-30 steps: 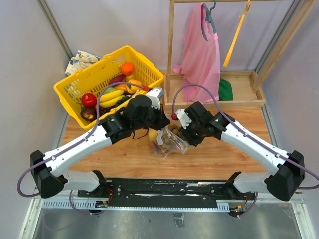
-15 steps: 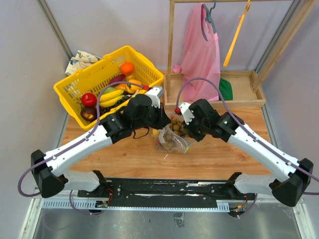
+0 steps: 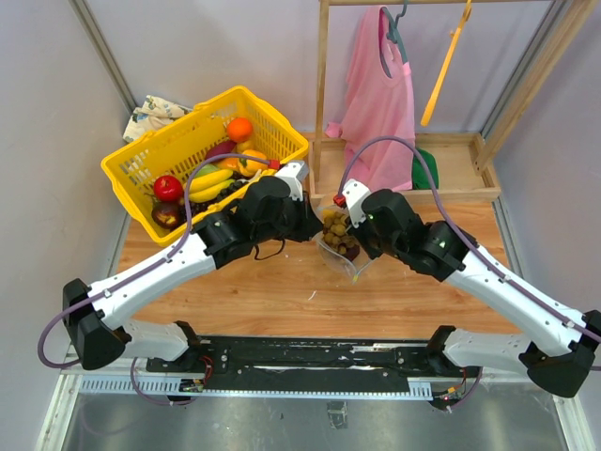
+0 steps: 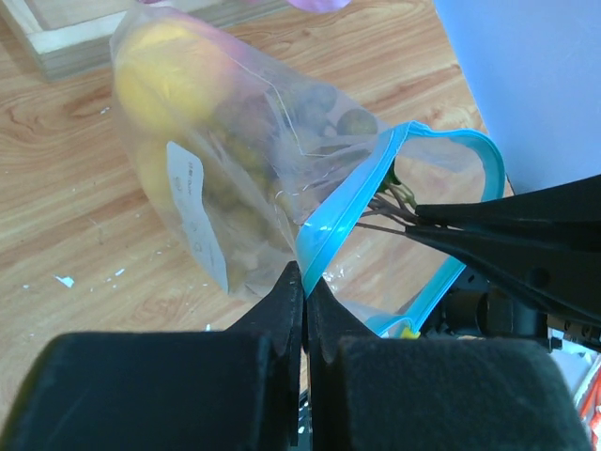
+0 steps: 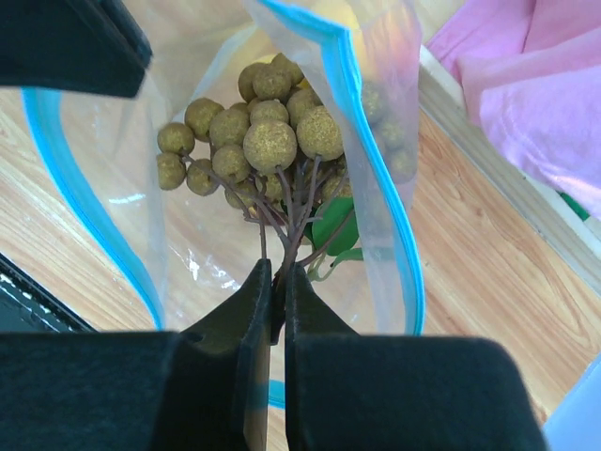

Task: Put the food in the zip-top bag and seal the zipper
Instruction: Adjust the zipper food storage bag at the center of the board.

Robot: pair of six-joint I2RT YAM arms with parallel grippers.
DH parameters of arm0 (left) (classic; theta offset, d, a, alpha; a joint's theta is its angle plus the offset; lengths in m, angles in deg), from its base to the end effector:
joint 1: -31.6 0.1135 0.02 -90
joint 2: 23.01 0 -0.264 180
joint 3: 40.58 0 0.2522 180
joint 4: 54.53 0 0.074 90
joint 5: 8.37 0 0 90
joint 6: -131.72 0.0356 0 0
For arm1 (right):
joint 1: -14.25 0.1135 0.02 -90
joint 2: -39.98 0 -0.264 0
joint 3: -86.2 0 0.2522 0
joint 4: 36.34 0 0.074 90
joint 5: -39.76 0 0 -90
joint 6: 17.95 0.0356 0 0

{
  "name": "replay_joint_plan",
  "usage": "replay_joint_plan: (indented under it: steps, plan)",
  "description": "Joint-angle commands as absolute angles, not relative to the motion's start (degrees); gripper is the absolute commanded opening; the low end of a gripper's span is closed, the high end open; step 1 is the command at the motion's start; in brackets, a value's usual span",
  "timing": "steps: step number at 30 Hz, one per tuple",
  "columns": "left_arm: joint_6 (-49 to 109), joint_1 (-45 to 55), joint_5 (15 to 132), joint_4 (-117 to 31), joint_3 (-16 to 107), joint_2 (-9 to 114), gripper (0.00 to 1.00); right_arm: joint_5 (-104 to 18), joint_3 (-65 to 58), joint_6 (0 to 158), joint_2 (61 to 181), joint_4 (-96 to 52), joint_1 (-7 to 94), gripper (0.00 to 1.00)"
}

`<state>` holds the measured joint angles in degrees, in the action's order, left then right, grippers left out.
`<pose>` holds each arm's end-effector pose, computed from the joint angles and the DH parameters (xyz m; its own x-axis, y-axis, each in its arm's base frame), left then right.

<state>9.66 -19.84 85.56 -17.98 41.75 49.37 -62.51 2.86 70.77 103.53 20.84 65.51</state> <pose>0.1804 -0.2224 0.3597 -0.6304 -0.0588 -0.7741 0.4806 0.7535 -0.4486 0.1474 0.1717 0.3692 -0.3652 -0.4901 -0.7914 -0.6648 0.7324 -0.1468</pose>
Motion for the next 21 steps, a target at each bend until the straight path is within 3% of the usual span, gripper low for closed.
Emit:
replay_joint_plan:
  steps: [1,21]
  plan:
    - [7.8,-19.5,84.4,-21.3,42.0,49.8,0.00,-64.1,3.0,72.4,102.9,15.1,67.0,0.01]
    - [15.0,-19.5,86.1,-24.5,39.0,48.0,0.00,-45.1,-19.3,72.4,117.1,48.5,66.8,0.01]
